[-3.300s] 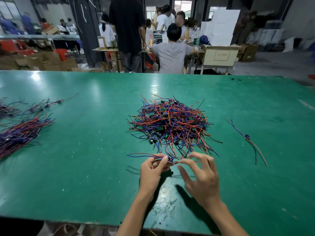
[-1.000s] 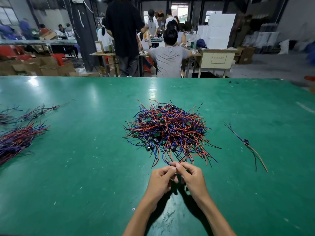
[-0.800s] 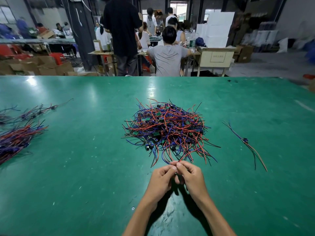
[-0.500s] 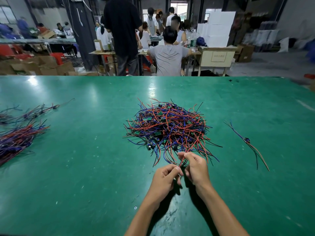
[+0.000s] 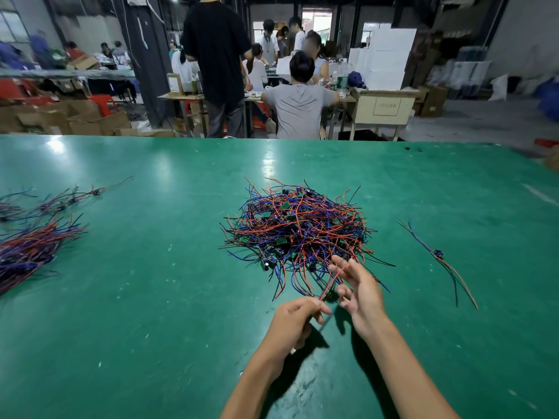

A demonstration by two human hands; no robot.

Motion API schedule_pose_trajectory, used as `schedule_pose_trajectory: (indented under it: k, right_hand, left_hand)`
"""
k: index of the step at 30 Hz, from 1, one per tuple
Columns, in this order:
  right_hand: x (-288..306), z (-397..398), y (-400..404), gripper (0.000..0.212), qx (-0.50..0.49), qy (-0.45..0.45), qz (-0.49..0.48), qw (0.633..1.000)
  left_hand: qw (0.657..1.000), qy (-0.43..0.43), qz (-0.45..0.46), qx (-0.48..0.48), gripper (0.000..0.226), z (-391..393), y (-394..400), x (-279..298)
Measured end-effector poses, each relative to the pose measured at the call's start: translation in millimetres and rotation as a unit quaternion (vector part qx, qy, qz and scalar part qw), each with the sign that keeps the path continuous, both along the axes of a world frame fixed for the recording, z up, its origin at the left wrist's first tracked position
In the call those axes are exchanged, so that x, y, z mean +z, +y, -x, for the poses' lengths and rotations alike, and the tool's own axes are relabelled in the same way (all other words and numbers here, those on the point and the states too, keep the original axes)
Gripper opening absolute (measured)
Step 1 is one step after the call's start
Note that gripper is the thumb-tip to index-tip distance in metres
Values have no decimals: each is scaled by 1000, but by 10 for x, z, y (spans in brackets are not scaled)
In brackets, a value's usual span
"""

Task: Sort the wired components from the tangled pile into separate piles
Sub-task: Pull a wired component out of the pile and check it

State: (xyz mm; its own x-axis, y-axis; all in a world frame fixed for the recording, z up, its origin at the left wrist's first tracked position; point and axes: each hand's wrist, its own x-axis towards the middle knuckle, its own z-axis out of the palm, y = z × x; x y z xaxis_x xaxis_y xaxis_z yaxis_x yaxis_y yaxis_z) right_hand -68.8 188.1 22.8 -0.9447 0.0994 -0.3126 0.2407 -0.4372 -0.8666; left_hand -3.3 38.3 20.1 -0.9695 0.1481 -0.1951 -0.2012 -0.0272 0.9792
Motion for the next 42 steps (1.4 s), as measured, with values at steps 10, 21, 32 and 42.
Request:
schedule_pose_trajectory:
  k: [10, 21, 32, 42]
  right_hand:
    - [-234, -565, -348, 30, 76, 253, -346, 900]
    - [3, -603, -596, 15, -74, 200, -160, 964]
    - [235, -457, -229, 15, 38, 26, 64, 997]
    - [173, -375, -8, 24, 209, 165, -230, 936]
  left_hand:
    - [972, -13, -167, 167, 23, 195, -173, 298]
    - [937, -77, -257, 223, 21, 46, -109, 113]
    - [936, 240, 162, 202, 32, -54, -295, -187]
    - [996, 29, 8, -83, 41, 31, -295, 109]
